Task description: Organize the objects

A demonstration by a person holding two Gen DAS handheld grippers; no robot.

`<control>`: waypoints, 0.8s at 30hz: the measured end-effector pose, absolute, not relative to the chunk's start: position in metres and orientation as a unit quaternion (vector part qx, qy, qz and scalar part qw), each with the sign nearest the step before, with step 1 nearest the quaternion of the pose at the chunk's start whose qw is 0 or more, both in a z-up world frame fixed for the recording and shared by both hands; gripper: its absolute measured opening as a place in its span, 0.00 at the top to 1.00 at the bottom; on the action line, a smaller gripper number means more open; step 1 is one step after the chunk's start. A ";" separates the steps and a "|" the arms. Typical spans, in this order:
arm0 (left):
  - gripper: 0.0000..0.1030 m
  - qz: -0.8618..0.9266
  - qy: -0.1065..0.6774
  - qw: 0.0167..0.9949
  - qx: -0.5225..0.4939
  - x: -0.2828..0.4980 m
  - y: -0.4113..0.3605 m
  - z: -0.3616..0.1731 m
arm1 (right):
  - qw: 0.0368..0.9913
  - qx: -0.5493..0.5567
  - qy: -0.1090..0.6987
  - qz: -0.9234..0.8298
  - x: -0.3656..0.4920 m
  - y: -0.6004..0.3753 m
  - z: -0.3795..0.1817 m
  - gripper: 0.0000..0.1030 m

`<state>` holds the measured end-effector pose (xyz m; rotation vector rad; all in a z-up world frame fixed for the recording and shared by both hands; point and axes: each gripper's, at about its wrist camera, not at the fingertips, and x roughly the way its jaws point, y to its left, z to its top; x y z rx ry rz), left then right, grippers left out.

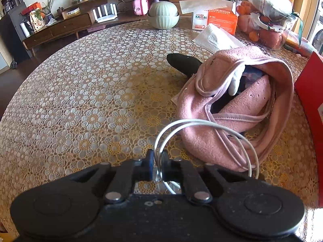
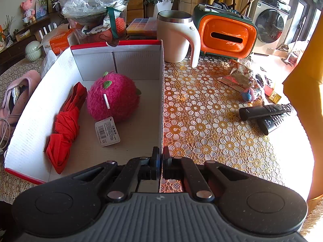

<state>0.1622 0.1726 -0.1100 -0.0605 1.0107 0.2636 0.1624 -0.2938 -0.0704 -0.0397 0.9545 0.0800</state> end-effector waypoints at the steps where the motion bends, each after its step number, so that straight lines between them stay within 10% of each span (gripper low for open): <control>1: 0.95 0.124 0.481 0.867 -0.028 0.161 0.172 -0.108 | 0.887 -0.019 0.459 0.039 0.163 -0.294 -0.070 0.99; 24: 0.98 0.003 0.411 0.911 0.024 0.128 0.106 -0.008 | 0.887 -0.020 0.459 0.038 0.163 -0.293 -0.070 0.99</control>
